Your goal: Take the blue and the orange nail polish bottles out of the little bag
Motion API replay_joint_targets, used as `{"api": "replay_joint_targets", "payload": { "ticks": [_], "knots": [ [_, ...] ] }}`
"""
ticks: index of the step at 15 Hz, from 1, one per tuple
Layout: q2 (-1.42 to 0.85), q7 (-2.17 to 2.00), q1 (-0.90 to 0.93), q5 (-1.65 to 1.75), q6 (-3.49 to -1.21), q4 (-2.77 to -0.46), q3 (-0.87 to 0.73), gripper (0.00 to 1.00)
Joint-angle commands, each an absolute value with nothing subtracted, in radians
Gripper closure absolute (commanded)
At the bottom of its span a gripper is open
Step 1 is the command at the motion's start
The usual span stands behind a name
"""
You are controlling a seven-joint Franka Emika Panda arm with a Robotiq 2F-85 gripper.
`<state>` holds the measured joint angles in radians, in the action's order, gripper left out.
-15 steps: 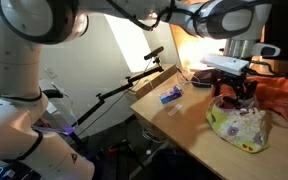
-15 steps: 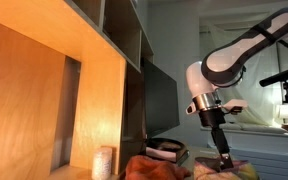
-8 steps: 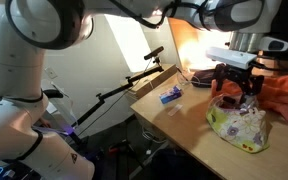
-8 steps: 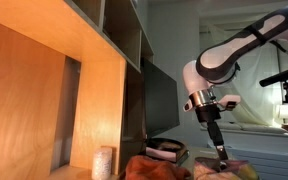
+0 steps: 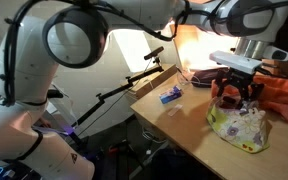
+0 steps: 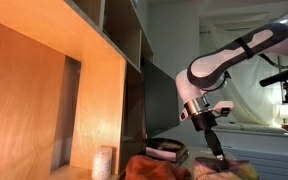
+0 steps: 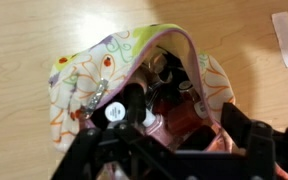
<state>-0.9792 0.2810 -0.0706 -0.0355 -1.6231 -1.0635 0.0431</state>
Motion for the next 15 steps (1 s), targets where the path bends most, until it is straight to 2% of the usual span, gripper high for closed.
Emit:
{"api": "replay_joint_targets", "payload": {
  "ticks": [1, 4, 5, 7, 9, 10, 11, 12, 13, 15],
  "knots": [
    [-1.06, 0.274, -0.076, -0.042, -1.543, -0.92, 0.05, 0.45],
    [-1.094, 0.271, -0.081, -0.046, -1.522, -0.858, 0.051, 0.63],
    [-1.103, 0.27, -0.082, -0.047, -1.515, -0.843, 0.051, 0.46],
    [-1.121, 0.268, -0.083, -0.044, -1.501, -0.813, 0.049, 0.43],
    [-1.14, 0.268, -0.084, -0.042, -1.484, -0.786, 0.048, 0.34],
    [-1.151, 0.266, -0.081, -0.038, -1.476, -0.773, 0.046, 0.33],
    [-1.162, 0.264, -0.081, -0.039, -1.469, -0.759, 0.046, 0.48],
    [-1.172, 0.264, -0.079, -0.035, -1.457, -0.745, 0.044, 0.58],
    [-1.177, 0.264, -0.077, -0.034, -1.451, -0.74, 0.04, 0.6],
    [-1.193, 0.265, -0.074, -0.03, -1.438, -0.721, 0.038, 0.76]
  ]
}}
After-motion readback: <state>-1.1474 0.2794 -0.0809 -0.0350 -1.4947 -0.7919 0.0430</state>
